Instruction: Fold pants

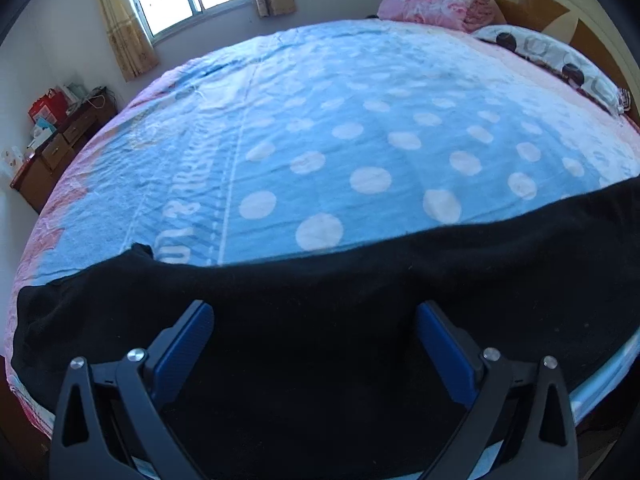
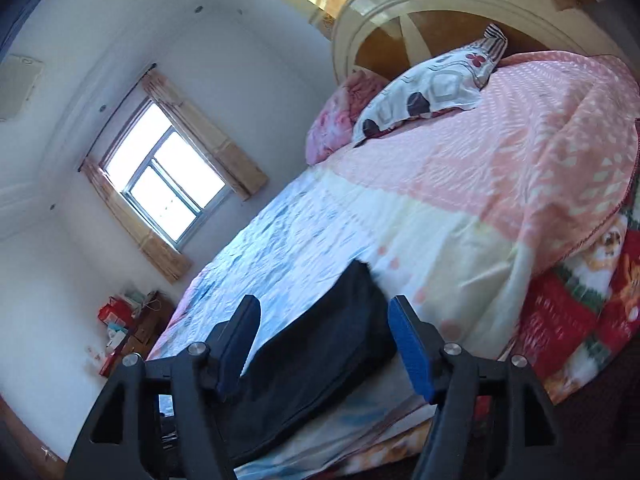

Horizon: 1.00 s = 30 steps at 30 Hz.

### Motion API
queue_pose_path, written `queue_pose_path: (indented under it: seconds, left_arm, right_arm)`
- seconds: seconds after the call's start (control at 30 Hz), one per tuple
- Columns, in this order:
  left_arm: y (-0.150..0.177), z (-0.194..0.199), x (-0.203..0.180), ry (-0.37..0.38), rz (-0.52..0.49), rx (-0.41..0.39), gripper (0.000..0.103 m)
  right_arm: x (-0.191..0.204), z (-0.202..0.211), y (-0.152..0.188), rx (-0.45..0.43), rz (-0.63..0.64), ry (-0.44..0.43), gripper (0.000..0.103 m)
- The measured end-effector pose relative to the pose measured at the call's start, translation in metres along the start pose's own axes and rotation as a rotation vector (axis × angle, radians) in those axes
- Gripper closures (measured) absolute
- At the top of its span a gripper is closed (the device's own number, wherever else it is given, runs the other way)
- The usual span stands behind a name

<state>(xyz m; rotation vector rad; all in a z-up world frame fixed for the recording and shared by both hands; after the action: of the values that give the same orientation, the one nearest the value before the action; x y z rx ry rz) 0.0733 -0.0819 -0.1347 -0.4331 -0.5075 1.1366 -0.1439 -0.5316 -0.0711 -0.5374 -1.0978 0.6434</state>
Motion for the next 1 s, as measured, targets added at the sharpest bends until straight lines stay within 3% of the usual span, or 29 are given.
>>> queue_pose_path:
  seconds: [0.13,0.23,0.4,0.5,0.57,0.63,0.83,0.9,1.0]
  left_arm:
    - [-0.009,0.017,0.002,0.017,0.011,-0.057,0.000]
    - [-0.008,0.018,0.007,0.034,0.027,-0.053,0.000]
    - [-0.001,0.016,0.014,0.058,0.053,-0.030,0.000]
    - [0.000,0.018,0.021,0.063,0.081,-0.031,0.000]
    - [0.001,0.018,0.026,0.073,0.103,-0.027,0.000]
    - [0.002,0.018,0.029,0.082,0.119,-0.021,0.000]
    - [0.003,0.019,0.027,0.084,0.109,-0.017,0.000]
    - [0.003,0.021,0.028,0.082,0.109,-0.021,0.000]
    - [0.002,0.023,0.032,0.081,0.125,-0.025,0.000]
  right_arm:
    - [-0.013,-0.012,0.008,0.059,0.069,0.090,0.035]
    - [-0.011,-0.010,0.015,0.050,0.129,0.123,0.035]
    - [0.017,-0.023,0.036,0.118,0.179,0.064,0.035]
    - [0.011,-0.025,0.036,0.078,0.143,0.084,0.037]
    - [-0.001,-0.024,0.032,0.056,0.053,0.067,0.043]
    - [-0.002,-0.020,0.035,0.048,-0.008,0.043,0.043]
    - [0.042,-0.032,0.071,0.159,0.072,-0.019,0.043]
    - [0.043,-0.034,0.072,0.143,0.091,0.015,0.043]
    - [0.020,-0.029,0.056,0.082,-0.026,0.000,0.045]
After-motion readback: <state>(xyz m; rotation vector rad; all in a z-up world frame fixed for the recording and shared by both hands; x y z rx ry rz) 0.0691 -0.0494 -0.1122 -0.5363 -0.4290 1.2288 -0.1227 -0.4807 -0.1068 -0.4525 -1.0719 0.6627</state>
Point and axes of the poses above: each gripper's, at about its wrist camera, not at the fingertips, and z roughly against the way its jaws point, x to its left, y to its underside, the point moved 6 cm from there along -z, roughly the way its jaws point, and after that the axes turned 2 degrees about x, right-handed, at the moved point
